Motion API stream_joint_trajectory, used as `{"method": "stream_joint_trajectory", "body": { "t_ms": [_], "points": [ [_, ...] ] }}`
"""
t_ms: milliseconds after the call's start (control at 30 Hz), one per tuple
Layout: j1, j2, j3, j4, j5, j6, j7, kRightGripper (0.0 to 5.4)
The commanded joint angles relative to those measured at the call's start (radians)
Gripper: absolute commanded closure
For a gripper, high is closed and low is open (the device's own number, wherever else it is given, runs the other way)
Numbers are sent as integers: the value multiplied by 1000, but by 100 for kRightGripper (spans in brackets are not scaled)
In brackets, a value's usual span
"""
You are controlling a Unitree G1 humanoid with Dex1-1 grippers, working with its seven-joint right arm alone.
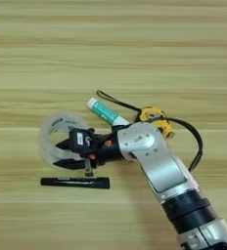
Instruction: Move the objects on the table
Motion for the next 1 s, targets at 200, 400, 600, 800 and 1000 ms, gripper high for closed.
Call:
{"method": "stream_joint_trajectory", "body": {
  "t_ms": [200, 400, 600, 800, 1000],
  "points": [
    [-49, -23, -20, -25, 13, -34, -28, 389],
    [-51, -21, -15, -13, 7, -38, -35, 315],
    [-53, -21, -15, -5, 6, -42, -39, 258],
    [-63, -14, -22, -5, 13, -39, -46, 191],
    [-72, -9, -39, -20, 33, -29, -49, 135]
  ]
}}
